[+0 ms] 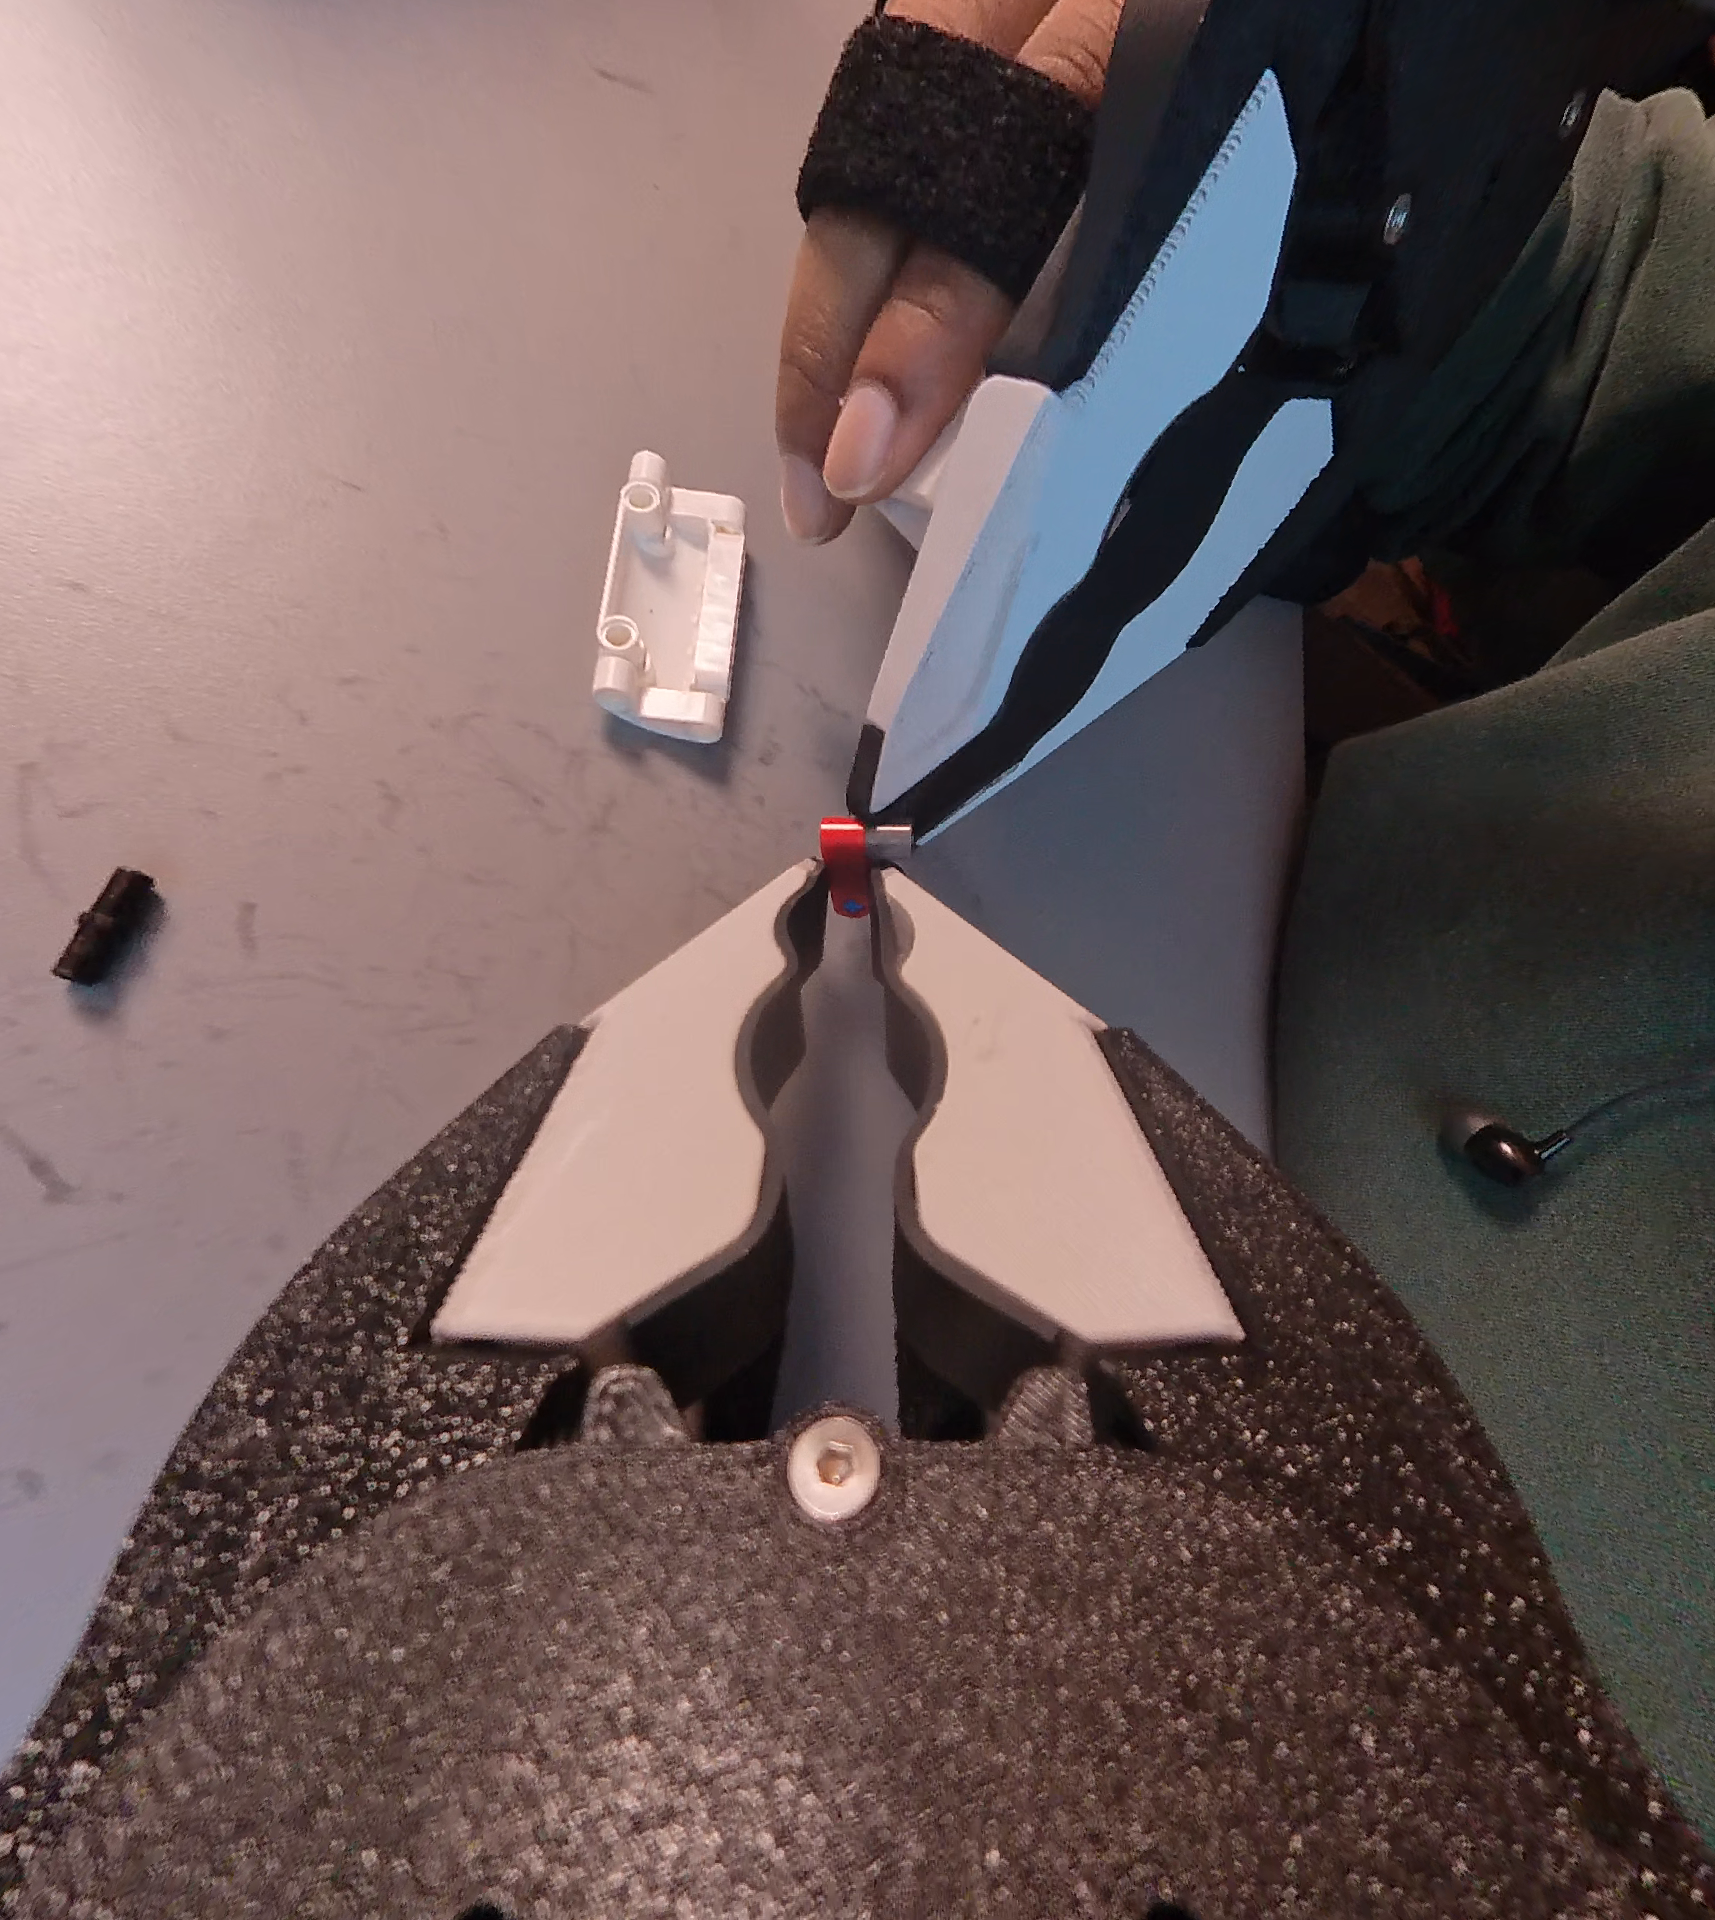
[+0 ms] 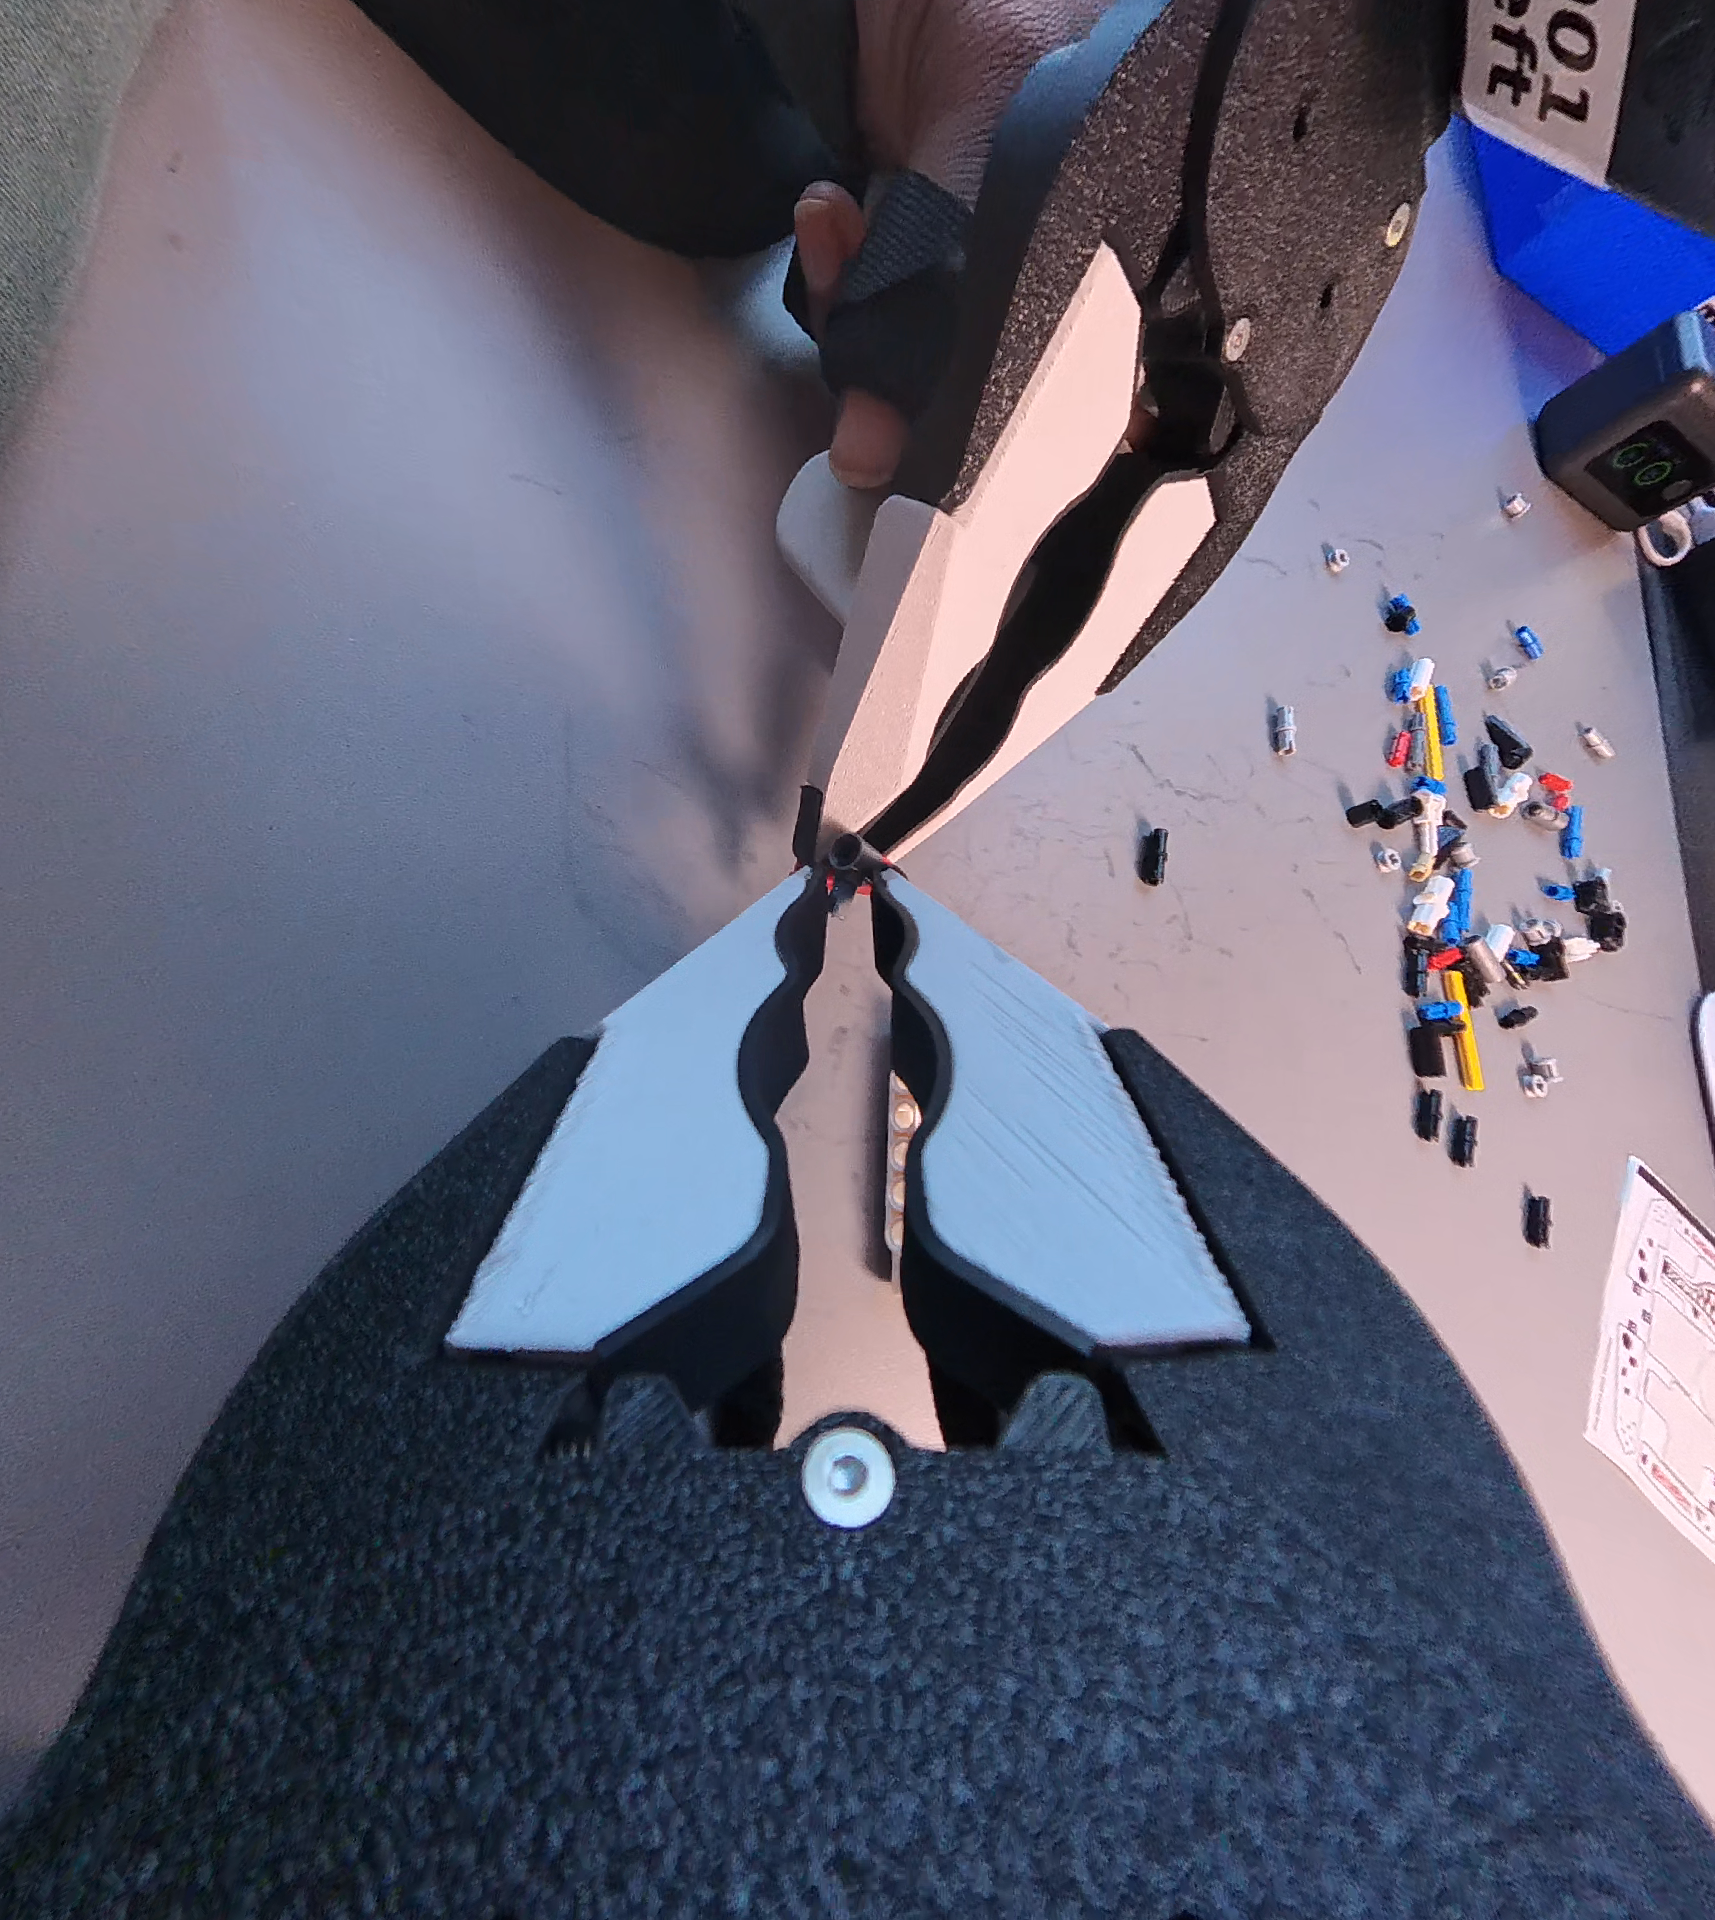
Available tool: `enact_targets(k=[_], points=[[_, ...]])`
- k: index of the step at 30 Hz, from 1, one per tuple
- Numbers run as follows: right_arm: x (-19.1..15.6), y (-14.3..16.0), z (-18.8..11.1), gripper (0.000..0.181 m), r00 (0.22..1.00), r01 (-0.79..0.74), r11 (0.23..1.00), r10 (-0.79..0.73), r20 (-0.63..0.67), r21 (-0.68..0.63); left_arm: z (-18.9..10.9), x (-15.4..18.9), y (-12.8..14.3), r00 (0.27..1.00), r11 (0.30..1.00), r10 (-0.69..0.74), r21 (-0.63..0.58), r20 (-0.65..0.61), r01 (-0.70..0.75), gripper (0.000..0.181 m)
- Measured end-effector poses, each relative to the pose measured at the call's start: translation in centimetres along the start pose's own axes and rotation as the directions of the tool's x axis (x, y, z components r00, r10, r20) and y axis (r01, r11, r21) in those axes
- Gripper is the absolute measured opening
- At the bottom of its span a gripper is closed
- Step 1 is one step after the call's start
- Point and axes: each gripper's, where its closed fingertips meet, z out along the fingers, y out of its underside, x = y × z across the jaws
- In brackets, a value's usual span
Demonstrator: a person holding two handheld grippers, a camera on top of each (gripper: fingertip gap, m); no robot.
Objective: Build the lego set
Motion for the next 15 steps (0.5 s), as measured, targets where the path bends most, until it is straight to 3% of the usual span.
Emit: enact_targets(k=[15], points=[[0.82, 0.24, 0.46, 0.008, 0.998, 0.0, 1.0, 0.0, -0.058, -0.009, -0.2, -0.5, -0.28, 0.998, 0.998, -0.06, 0.03, 0.01, 0.06, 0.007]])
